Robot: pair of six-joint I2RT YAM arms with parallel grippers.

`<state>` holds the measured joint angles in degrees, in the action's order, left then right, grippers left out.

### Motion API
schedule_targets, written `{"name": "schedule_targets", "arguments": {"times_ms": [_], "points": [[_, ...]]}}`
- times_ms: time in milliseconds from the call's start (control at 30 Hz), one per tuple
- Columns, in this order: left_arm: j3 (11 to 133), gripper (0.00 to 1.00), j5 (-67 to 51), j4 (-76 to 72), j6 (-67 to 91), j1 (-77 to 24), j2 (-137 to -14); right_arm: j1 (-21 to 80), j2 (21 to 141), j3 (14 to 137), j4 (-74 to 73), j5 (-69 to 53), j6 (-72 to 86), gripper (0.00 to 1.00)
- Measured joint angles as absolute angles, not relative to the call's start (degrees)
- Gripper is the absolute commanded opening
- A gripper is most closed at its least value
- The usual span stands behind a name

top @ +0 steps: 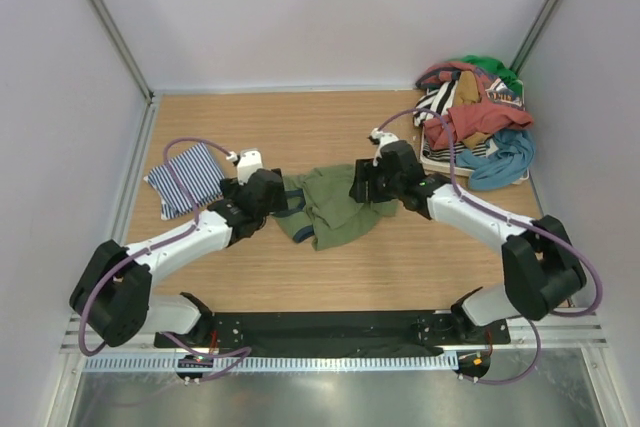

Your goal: Fold and stack the tank tops

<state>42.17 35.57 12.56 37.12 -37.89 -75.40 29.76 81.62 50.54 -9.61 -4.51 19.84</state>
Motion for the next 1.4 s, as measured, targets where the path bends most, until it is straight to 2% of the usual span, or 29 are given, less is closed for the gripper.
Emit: {"name": "schedule_targets", "arguments": {"times_ms": [200, 467, 700, 767, 800, 900, 1000, 1133, 1233, 1400], "points": [[42.2, 0.94, 29.5, 12.2, 37.7, -31.2, -77.8, 36.7, 90.3, 54.5, -7.7, -5.1, 18.6, 0.60], [45.1, 0.86, 22.5, 12.8, 37.7, -29.6, -86.7, 40.7, 95.6, 57.0, -5.8, -5.9, 17.1, 0.68], [47.1, 0.73, 18.8, 14.0, 38.3, -27.4, -90.5, 43.8, 98.3, 59.4, -5.0, -5.9, 14.2, 0.60], [47.1, 0.72, 18.8, 14.1, 38.4, -27.3, -90.5, 44.4, 100.3, 60.8, -5.0, -5.7, 13.4, 0.51], [47.1, 0.69, 18.9, 14.1, 38.5, -27.3, -90.5, 44.7, 101.3, 61.5, -5.1, -5.5, 13.1, 0.32], [47.1, 0.63, 18.9, 14.2, 38.5, -27.4, -90.2, 44.9, 103.9, 63.2, -5.7, -3.7, 12.1, 0.01], [47.1, 0.59, 18.9, 14.4, 38.5, -27.4, -88.9, 44.9, 104.0, 63.1, -6.1, 1.3, 12.4, 0.01], [46.4, 0.59, 18.9, 13.7, 38.2, -27.5, -86.1, 44.9, 95.9, 56.5, -3.4, 10.0, 13.1, 0.01], [45.0, 0.60, 18.9, 12.8, 37.4, -28.2, -83.1, 44.6, 83.1, 49.3, -2.5, 17.5, 14.4, 0.01], [43.2, 0.61, 19.0, 10.9, 35.4, -31.9, -79.2, 41.5, 63.7, 44.1, -3.0, 28.9, 18.3, 0.01]]}}
